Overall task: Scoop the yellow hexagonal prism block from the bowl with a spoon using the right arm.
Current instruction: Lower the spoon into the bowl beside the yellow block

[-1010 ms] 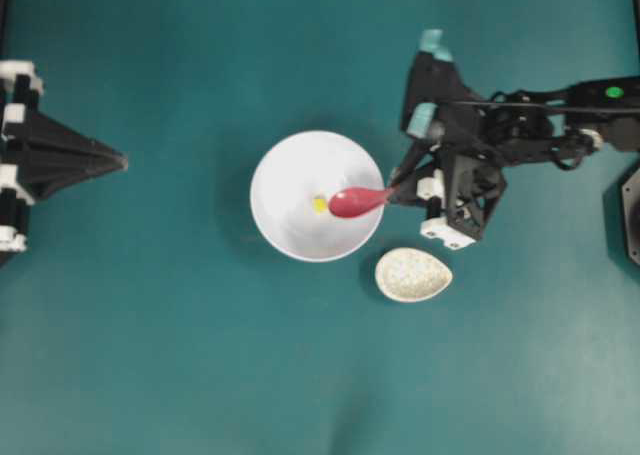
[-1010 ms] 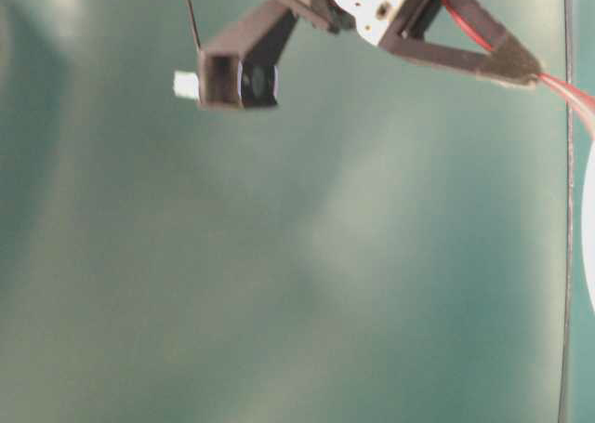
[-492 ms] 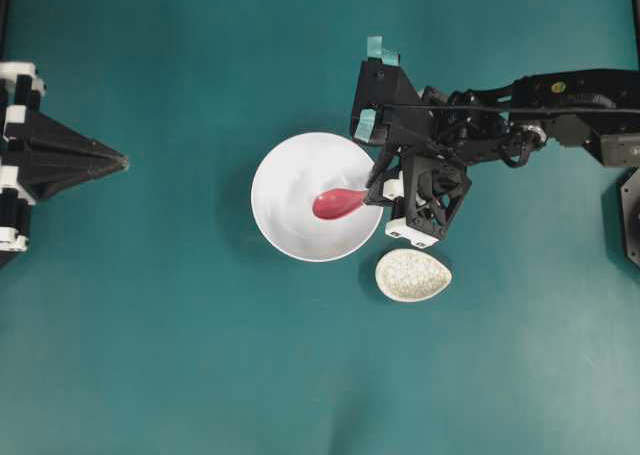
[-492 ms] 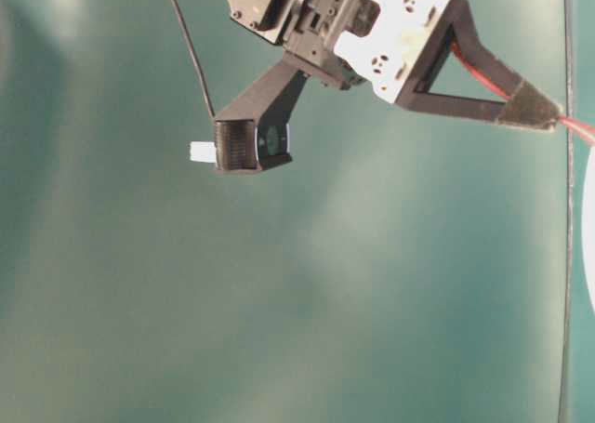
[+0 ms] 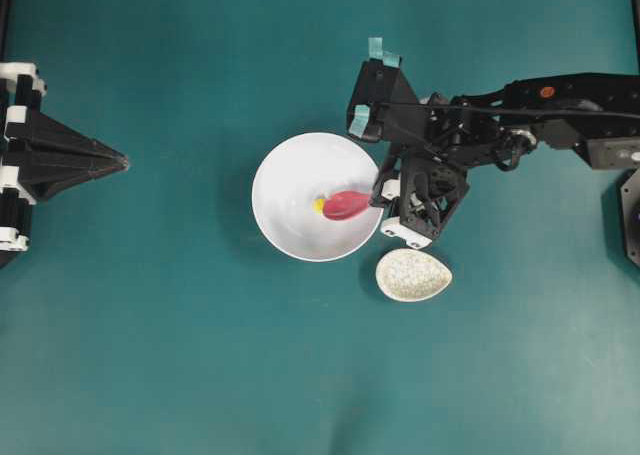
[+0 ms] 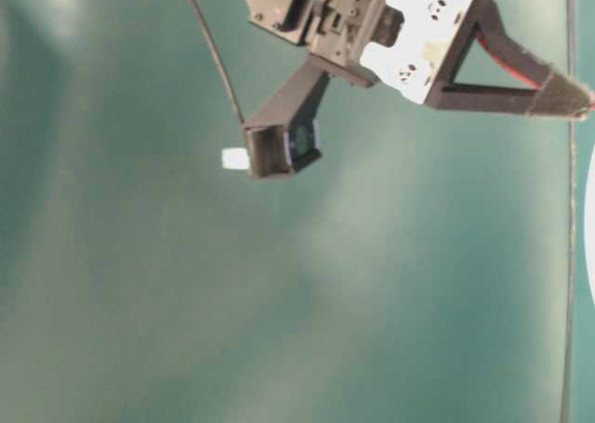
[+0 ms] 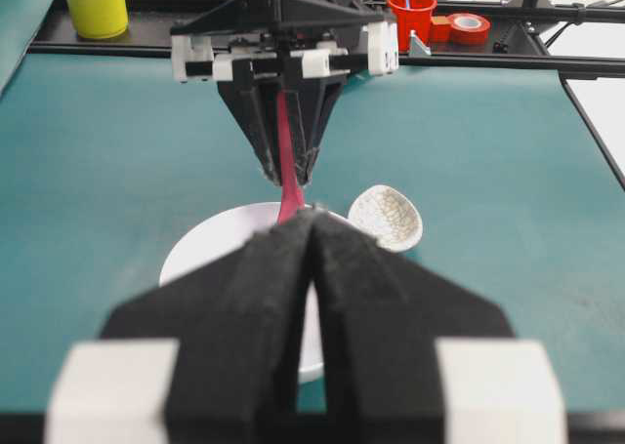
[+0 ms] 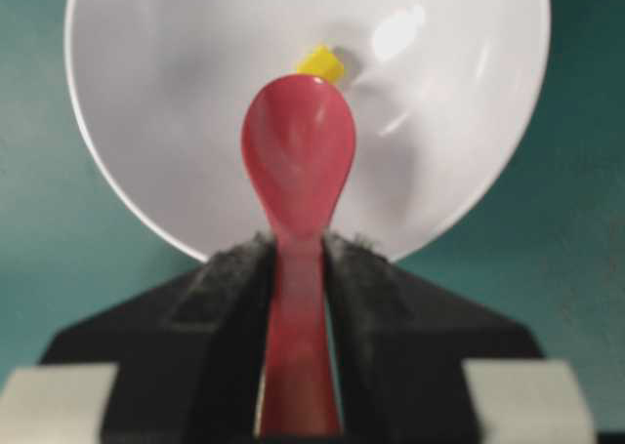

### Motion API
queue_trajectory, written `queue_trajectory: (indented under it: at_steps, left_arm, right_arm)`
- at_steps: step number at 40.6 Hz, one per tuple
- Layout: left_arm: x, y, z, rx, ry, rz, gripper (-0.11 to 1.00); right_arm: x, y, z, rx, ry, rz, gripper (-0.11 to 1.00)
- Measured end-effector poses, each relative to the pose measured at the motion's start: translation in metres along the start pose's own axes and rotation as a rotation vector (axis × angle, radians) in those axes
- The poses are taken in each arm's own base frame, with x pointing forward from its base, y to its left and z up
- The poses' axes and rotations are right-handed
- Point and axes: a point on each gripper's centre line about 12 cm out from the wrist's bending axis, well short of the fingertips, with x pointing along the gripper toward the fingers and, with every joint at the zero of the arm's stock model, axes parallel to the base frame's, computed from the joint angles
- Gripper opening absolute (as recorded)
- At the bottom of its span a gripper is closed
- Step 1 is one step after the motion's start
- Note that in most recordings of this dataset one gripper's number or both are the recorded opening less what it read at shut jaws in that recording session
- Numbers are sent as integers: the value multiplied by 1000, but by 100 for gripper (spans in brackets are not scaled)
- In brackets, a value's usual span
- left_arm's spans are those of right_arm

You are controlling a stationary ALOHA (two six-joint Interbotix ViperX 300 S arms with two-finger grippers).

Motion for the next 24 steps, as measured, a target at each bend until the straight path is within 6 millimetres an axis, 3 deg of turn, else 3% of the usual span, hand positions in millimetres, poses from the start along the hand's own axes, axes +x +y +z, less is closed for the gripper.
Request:
queue_trajectory:
  at_steps: [24]
  left_arm:
    - [0,0,0,0,0,0,-1]
  right_arm:
    - [17,-5,0,-9,13,-21,24]
